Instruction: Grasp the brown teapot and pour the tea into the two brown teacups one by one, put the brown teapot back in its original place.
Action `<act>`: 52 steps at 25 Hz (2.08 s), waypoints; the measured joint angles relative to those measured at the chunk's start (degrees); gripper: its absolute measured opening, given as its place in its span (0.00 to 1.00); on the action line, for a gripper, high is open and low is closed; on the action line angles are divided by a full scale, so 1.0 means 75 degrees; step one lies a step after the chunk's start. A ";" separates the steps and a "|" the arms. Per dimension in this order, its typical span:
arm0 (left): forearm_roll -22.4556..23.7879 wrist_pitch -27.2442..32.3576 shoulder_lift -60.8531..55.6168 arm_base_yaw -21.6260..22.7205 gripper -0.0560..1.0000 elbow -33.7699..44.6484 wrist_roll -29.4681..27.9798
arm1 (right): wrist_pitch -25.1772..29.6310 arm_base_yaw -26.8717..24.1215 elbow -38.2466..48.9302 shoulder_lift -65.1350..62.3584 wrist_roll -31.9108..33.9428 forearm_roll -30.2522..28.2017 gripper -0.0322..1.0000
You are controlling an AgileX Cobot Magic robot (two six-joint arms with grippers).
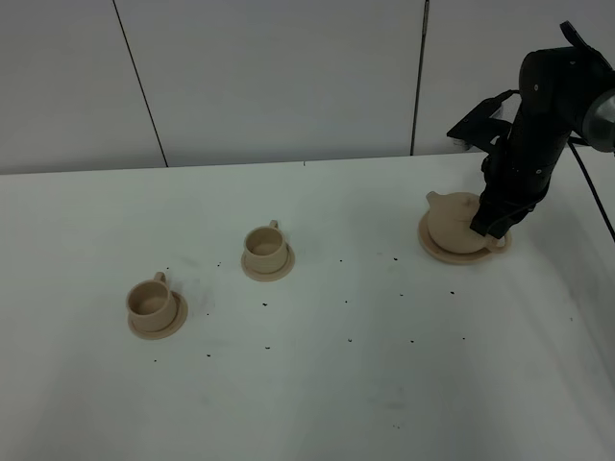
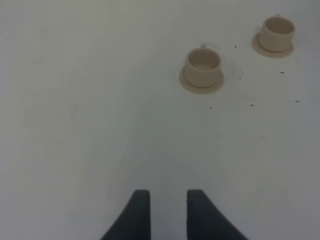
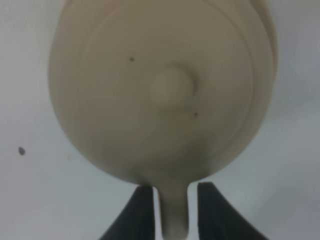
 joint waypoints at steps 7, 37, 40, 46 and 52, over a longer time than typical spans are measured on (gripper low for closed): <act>0.0000 0.0000 0.0000 0.0000 0.29 0.0000 0.0000 | 0.0015 0.0000 0.0000 0.0000 -0.0125 0.0003 0.13; 0.0000 0.0000 0.0000 0.0000 0.29 0.0000 0.0000 | 0.0015 0.0000 0.0000 0.0000 -0.0183 0.0003 0.13; 0.0000 0.0000 0.0000 0.0000 0.29 0.0000 0.0000 | 0.0015 0.0000 0.0000 0.0000 -0.0183 0.0003 0.13; 0.0000 0.0000 0.0000 0.0000 0.29 0.0000 0.0000 | 0.0015 0.0000 0.0000 0.0000 -0.0183 0.0003 0.13; 0.0000 0.0000 0.0000 0.0000 0.29 0.0000 0.0000 | 0.0015 0.0000 0.0000 -0.0007 -0.0183 0.0003 0.13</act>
